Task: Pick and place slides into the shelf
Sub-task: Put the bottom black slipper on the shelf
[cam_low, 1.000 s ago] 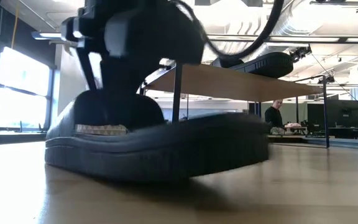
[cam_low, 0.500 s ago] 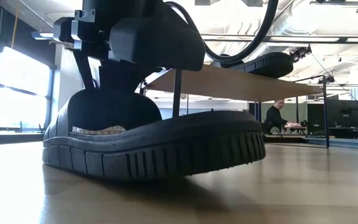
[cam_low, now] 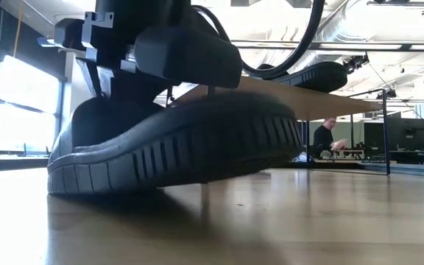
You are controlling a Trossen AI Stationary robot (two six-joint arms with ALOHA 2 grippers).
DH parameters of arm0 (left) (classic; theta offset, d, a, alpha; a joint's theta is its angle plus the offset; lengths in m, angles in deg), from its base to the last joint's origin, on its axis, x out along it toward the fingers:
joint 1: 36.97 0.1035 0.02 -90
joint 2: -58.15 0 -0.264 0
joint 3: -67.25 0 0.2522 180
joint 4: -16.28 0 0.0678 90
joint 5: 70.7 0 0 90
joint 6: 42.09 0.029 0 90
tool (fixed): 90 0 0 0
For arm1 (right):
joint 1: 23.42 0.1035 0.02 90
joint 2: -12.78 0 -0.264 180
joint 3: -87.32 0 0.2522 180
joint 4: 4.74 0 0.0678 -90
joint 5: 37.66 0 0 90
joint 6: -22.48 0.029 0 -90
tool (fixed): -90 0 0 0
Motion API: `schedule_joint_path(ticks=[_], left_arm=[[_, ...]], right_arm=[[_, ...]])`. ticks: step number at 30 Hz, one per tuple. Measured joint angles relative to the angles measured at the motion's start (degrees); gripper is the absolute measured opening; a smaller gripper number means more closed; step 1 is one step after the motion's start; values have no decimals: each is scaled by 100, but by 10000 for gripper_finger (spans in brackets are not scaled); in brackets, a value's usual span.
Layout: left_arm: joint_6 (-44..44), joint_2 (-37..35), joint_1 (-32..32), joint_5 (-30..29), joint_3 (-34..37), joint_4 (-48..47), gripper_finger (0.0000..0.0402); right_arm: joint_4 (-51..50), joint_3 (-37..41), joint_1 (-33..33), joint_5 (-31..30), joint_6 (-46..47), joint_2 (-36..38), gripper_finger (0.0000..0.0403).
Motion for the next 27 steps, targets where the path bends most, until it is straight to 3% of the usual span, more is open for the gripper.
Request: schedule_joint_path(ticks=[7, 13, 23, 27], left_arm=[[144, 15, -30, 375, -351, 7, 13], [628, 17, -201, 502, -1348, 63, 10], [1512, -762, -845, 1204, -1381, 1165, 4], [1586, -1083, -983, 1142, -1377, 2252, 5]], right_arm=[[-2, 0, 0, -15, -2, -1, 152], [-2, 0, 0, -15, -2, 0, 152], [-43, 0, 0, -9, -5, 0, 152], [-44, 0, -2, 10, -43, 0, 152]])
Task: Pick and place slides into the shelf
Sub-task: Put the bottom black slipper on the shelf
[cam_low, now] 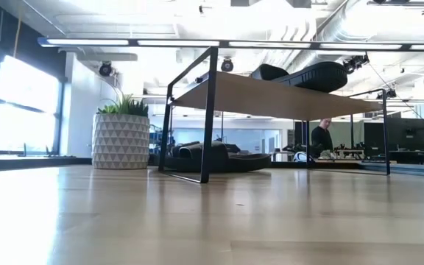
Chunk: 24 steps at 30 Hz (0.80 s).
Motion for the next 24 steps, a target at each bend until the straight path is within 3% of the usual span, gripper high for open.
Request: schedule_joint_path(ticks=[4, 10, 19, 22, 24], left_arm=[[617, -301, -35, -645, -11, 1479, 3], [2412, -607, 2, -2351, -11, 3197, 2], [4001, -962, 176, -7064, -11, 3550, 2], [4705, -961, 393, -8137, -11, 3778, 2], [5344, -960, 588, -8408, -9, 4074, 2]], right_arm=[[1, 0, 2, 7, -18, 0, 152], [0, 0, 1, 22, -20, 0, 152], [1, 0, 0, 28, 32, 0, 152], [1, 0, 2, -49, 40, -1, 152], [1, 0, 0, -151, 34, 0, 152]])
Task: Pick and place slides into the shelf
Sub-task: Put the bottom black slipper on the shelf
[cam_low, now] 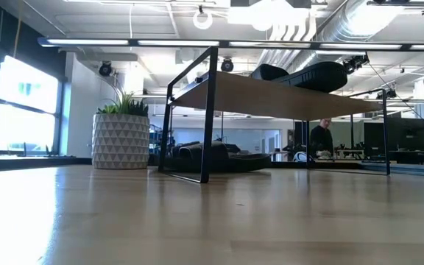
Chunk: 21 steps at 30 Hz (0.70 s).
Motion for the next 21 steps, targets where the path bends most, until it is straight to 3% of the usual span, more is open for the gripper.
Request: schedule_joint_path(ticks=[6, 13, 21], left_arm=[[1474, 11, 480, -608, -1, 483, 1], [4067, 12, 914, -617, -2, 1780, 1], [5001, 15, 1302, -615, -2, 1591, 1]], right_arm=[[2, 0, 1, -120, 12, 0, 152], [2, 0, 2, -187, 251, 0, 152], [2, 0, 0, -542, 677, -2, 152]])
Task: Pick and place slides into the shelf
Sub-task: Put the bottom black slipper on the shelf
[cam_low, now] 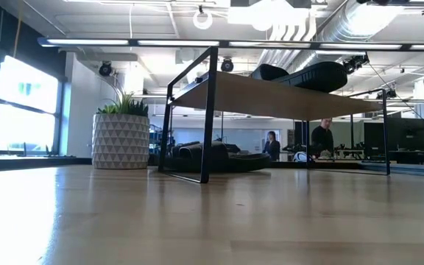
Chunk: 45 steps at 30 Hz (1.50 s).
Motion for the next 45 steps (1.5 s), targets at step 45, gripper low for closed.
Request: schedule_joint_path(ticks=[45], left_arm=[[-9321, -127, 1135, 4387, 145, -7862, 0]], right_arm=[[0, 0, 1, -235, -40, 1, 152]])
